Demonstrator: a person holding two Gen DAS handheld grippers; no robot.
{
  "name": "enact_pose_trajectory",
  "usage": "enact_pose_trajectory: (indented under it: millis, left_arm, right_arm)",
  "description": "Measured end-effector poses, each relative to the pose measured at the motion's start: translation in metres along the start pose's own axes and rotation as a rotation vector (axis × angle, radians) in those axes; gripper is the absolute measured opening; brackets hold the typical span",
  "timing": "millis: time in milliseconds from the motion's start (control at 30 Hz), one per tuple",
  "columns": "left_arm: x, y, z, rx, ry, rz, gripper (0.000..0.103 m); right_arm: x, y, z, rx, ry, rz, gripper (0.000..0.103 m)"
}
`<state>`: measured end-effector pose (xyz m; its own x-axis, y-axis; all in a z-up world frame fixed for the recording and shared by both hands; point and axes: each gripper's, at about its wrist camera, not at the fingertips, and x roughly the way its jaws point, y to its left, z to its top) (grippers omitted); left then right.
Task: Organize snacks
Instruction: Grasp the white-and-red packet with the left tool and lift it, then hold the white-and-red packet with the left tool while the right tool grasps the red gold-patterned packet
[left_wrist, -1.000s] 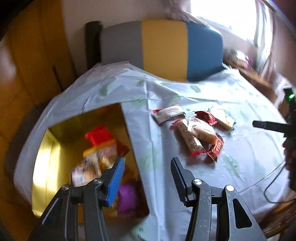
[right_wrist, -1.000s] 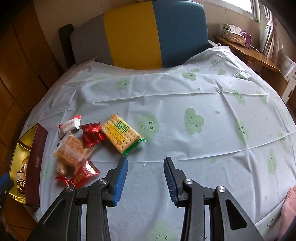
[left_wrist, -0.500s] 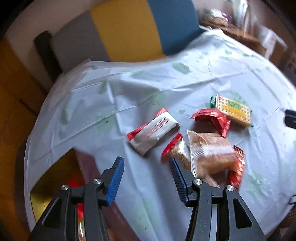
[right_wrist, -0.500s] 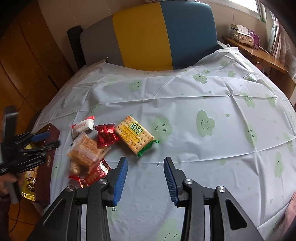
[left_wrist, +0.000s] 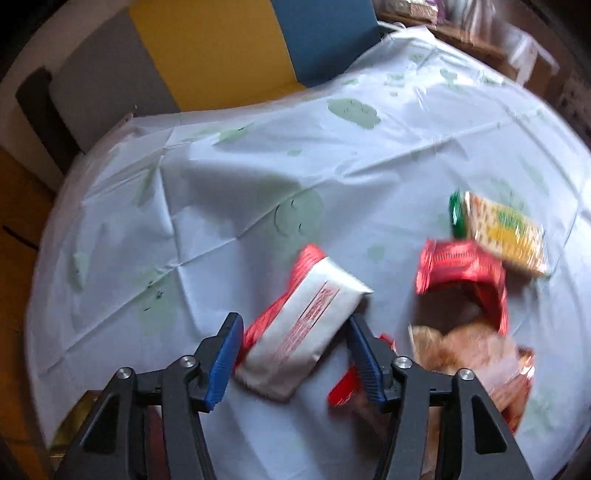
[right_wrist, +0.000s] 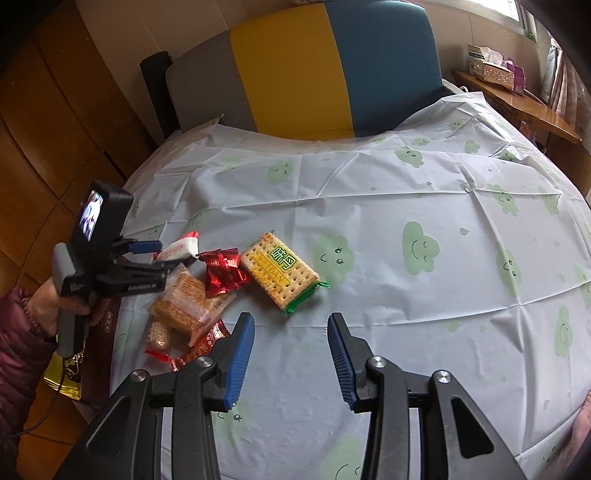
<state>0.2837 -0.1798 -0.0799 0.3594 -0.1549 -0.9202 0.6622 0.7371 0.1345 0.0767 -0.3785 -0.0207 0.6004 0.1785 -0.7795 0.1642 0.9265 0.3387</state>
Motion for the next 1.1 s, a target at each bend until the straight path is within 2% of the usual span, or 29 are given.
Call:
enact_pose_trajectory:
  millis: [67,167,300,433,600,667,867,967,1100]
  left_arm:
    - [0.0,-0.001,0.002,-0.029,0.005,-0.04,0.035]
    - [-0.006,-0.007,-0.004,-0.024,-0.006,-0.022,0.031]
    - [-0.025,-0.004,-0.014,-0.105,-0.028,0.012,0.029]
    - [-0.067,-0.002,-0.033,-0.181,-0.105,0.042,0.029]
    - [-0.115,-0.018,-0.07,-0.222,-0.195,-0.001,0.029]
    - [-0.128,-0.037,-0.096,-0.214,-0.221,0.006,0.029]
    - [-0.134,-0.087,-0.155,-0.186,-0.214,-0.051,0.029]
    - [-0.122,-0.103,-0.18,-0.214,-0.17,-0.108,0.029]
    - [-0.106,-0.113,-0.202,-0.251,-0.139,-0.101,0.028]
  right_arm:
    - [0.0,0.001,0.0,-0.005,-0.001,-0.004,0.042]
    - [0.0,0.001,0.0,-0.01,-0.005,-0.01,0.042]
    - [0.0,-0.002,0.001,-0.004,-0.004,-0.027,0.042]
    - [0.001,-0.004,0.0,0.0,0.0,-0.044,0.042]
    - [0.003,-0.005,-0.003,-0.009,0.011,-0.071,0.042]
    - [0.005,-0.005,-0.003,-0.014,0.016,-0.083,0.042]
    - [0.01,-0.003,-0.008,-0.023,0.037,-0.102,0.042]
    - [0.013,0.0,-0.011,-0.034,0.045,-0.111,0.042]
    - [0.017,0.005,-0.014,-0.057,0.057,-0.099,0.042]
